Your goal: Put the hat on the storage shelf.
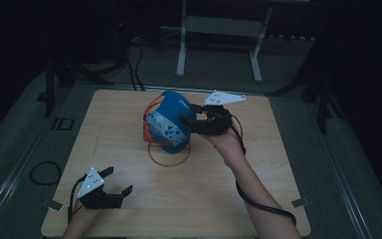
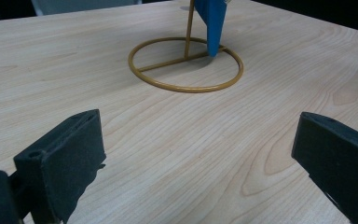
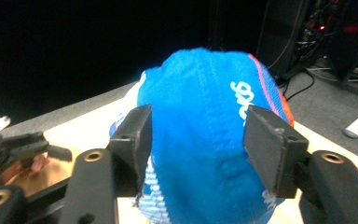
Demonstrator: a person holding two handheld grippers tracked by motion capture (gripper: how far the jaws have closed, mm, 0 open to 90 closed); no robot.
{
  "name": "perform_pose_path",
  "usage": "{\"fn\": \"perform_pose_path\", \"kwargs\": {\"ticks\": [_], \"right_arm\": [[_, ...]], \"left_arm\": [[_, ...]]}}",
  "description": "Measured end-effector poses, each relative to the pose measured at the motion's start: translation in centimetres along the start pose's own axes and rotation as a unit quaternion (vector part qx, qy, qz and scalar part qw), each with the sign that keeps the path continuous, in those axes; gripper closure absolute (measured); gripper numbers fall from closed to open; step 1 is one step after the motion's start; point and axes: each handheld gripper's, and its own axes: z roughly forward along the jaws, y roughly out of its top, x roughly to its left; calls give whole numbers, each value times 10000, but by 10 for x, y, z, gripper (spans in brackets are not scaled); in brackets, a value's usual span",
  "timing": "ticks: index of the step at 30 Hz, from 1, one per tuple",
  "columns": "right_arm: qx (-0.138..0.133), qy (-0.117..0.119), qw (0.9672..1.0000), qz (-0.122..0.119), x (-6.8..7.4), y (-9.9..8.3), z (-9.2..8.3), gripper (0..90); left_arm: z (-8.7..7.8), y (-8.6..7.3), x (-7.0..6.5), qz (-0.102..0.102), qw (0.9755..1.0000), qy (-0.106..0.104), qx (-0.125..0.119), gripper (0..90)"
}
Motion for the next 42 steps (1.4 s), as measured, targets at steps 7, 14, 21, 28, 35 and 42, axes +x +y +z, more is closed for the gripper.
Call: {"fn": "perform_pose_path", "kwargs": {"ticks": [7, 14, 21, 28, 35, 42], "right_arm": [[22, 127, 9999, -44, 2, -8, -7, 309], [-107, 311, 9994, 147, 1, -19, -17, 237], [-47, 385, 9992, 61, 5, -39, -26, 194], [169, 328, 9993, -109, 12, -64, -28, 166], [126, 312, 9994, -74, 10, -84, -33, 148], [177, 302, 9994, 6, 7, -109, -35, 147]], "left_arm": [[0, 0, 0, -9, 10000, -17, 2, 28], [0, -1, 0, -1, 10000, -24, 18, 28], [0, -1, 0, -23, 10000, -38, 5, 28], [1, -1, 0, -23, 10000, -33, 14, 28], [1, -1, 0, -26, 10000, -43, 10, 28], [2, -1, 0, -19, 10000, -65, 17, 28]]}}
